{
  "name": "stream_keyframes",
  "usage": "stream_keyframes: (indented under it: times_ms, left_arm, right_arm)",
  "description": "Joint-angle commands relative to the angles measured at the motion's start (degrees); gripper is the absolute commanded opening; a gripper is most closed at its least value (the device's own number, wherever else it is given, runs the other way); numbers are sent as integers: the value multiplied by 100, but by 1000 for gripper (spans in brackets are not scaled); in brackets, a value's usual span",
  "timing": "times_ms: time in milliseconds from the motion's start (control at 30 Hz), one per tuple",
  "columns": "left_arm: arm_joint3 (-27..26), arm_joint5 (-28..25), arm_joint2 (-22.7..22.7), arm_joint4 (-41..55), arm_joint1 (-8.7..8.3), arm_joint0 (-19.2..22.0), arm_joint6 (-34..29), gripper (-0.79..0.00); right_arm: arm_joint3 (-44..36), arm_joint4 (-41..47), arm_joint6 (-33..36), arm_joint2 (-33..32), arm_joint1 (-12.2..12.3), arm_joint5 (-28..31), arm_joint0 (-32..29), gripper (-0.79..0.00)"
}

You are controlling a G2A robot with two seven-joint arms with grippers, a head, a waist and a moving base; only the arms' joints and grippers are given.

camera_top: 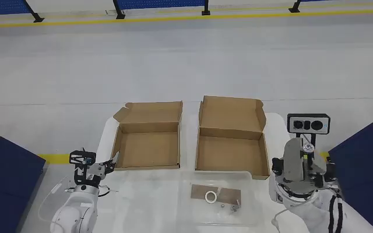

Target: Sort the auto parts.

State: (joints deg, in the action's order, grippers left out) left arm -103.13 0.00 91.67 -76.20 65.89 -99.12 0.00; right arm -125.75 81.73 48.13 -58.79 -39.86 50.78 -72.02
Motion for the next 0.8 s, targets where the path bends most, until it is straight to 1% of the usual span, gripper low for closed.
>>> stream_keyframes:
  times_ms: [0, 167, 367, 533, 767]
  left_arm:
    - [0, 0, 0, 0, 0, 0, 0, 0]
    - [0, 0, 0, 0, 0, 0, 0, 0]
    - [0, 0, 0, 0, 0, 0, 0, 0]
    - [0, 0, 0, 0, 0, 0, 0, 0]
    - [0, 0, 0, 0, 0, 0, 0, 0]
  right_arm:
    - [2, -378, -190, -92, -16, -119, -44, -785]
    - [-32, -1285, -568, -320, -58, -422, -171, -785]
    - [-129, -1961, -845, -534, -119, -686, -334, -785]
    - [-253, -1711, -937, -581, -209, -563, -475, -785]
    - [-324, -902, -671, -618, -357, -358, -533, -785]
